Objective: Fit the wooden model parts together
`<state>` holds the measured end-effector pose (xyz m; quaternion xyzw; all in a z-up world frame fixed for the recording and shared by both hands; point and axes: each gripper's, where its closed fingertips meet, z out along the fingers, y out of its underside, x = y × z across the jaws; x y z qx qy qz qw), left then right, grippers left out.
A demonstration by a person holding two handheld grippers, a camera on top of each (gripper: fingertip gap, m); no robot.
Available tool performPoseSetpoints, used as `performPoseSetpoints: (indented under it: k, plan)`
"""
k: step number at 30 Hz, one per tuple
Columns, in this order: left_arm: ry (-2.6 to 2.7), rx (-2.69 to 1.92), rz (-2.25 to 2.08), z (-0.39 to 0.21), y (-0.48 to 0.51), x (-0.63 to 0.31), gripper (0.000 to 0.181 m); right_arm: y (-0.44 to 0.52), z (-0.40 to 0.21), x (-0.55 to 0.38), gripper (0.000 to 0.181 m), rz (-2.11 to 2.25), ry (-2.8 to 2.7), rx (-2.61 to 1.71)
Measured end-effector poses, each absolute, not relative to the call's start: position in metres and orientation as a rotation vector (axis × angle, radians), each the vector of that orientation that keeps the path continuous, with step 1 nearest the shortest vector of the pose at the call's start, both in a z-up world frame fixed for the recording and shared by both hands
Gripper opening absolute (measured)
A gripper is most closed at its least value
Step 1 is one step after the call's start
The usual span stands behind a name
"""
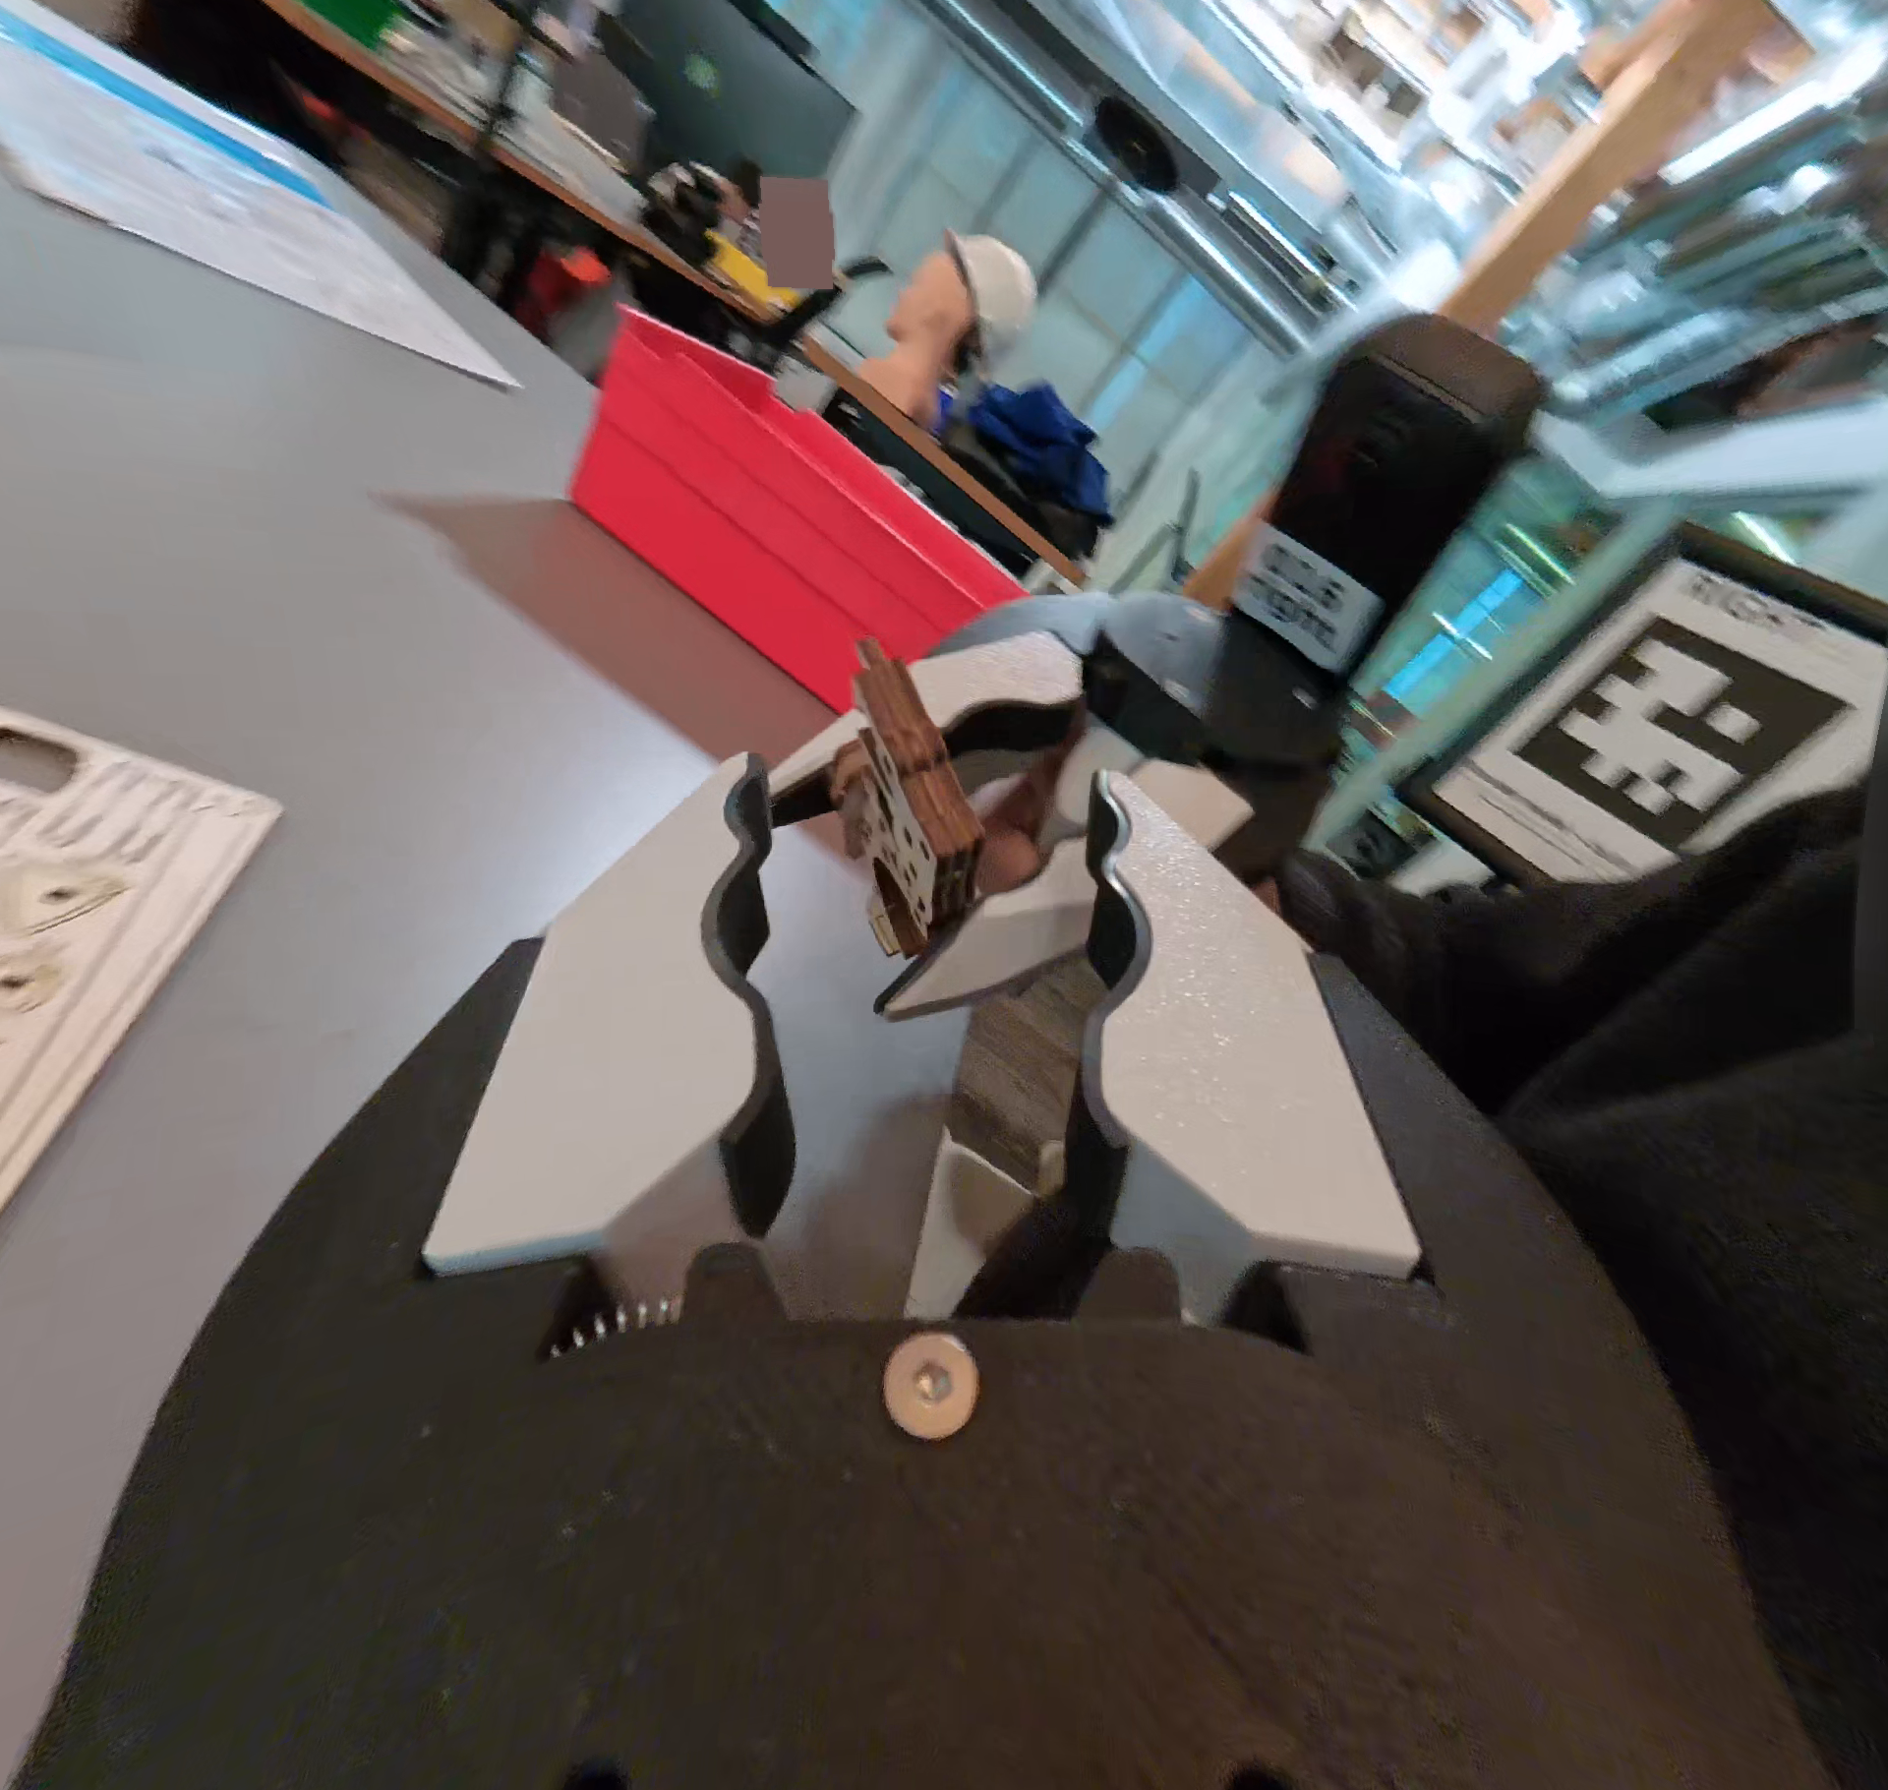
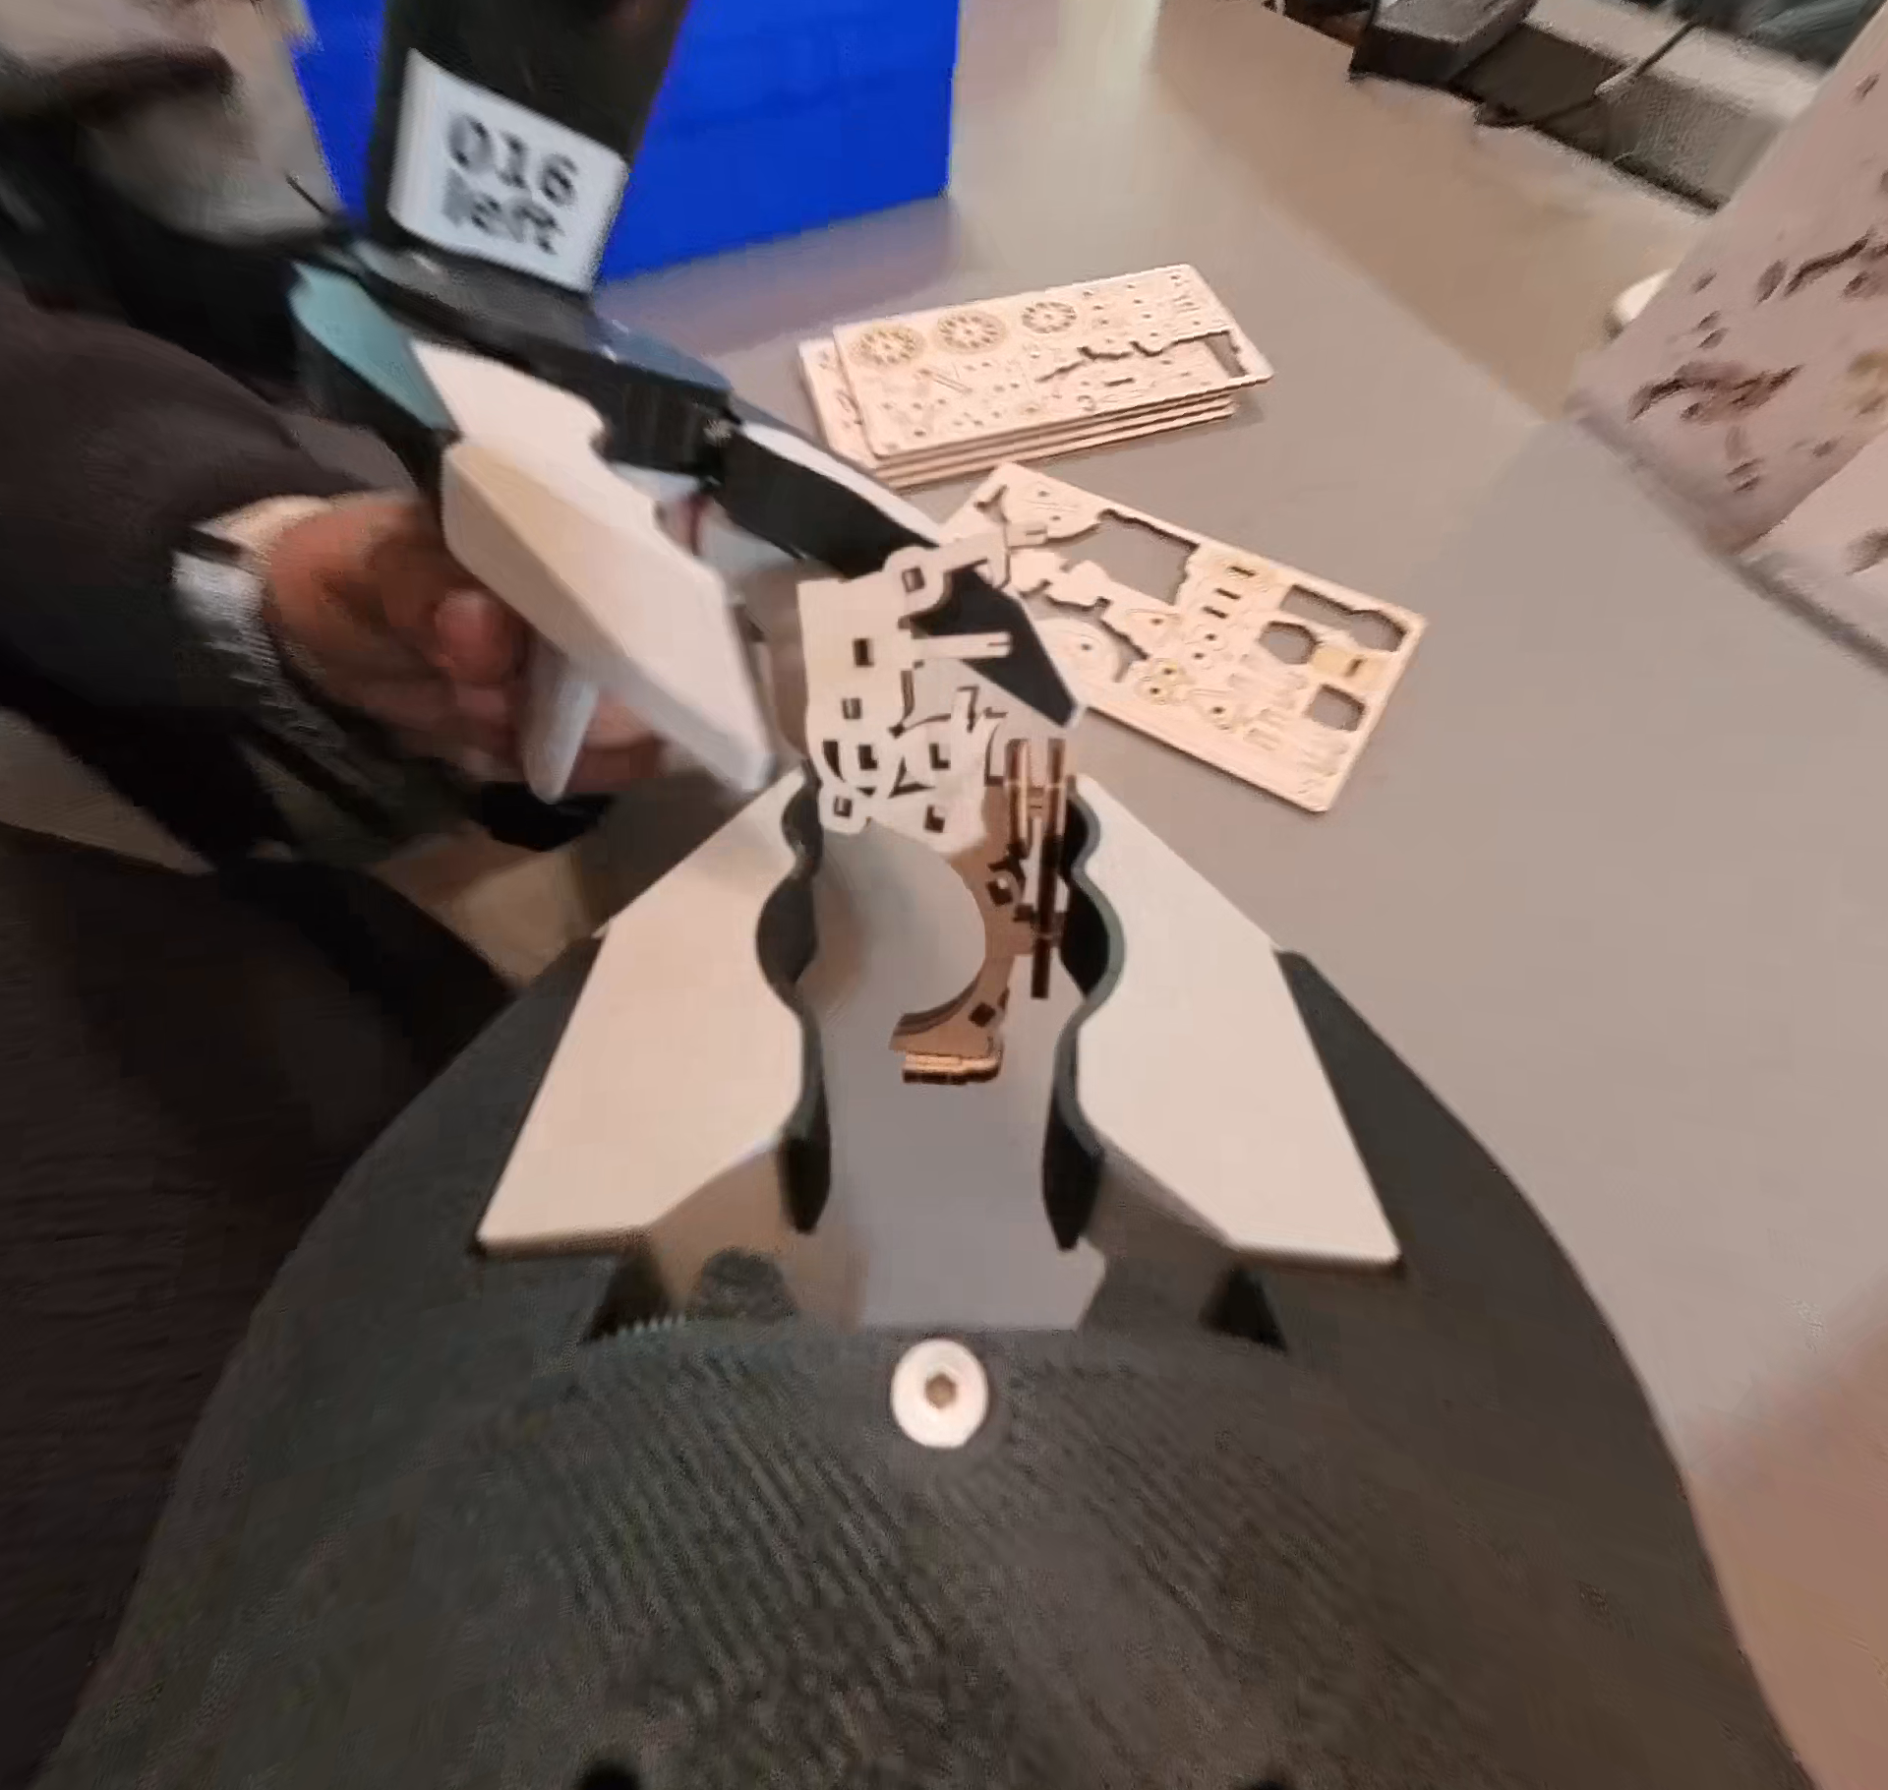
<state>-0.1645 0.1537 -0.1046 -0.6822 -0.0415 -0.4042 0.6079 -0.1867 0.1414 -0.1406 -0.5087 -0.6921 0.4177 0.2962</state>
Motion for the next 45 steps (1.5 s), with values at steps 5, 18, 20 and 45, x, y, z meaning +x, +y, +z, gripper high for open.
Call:
performPoseSetpoints:
  k: [5,18,20,45]
  plan:
    - [0.153,-1.511,-0.929,-0.087,0.138,-0.141,0.052,0.129,-0.120,-0.171,0.046,1.450,-1.781,-1.410]
    - [0.394,-1.567,-0.938,-0.099,0.123,-0.119,0.048,0.108,-0.131,-0.141,0.046,1.525,-2.035,-1.247]
    - [0.417,-1.578,-0.950,-0.102,0.122,-0.118,0.050,0.106,-0.133,-0.140,0.046,1.588,-2.044,-1.251]
    - [0.419,-1.566,-1.090,-0.103,0.121,-0.111,0.048,0.094,-0.124,-0.133,0.046,1.973,-2.024,-1.262]
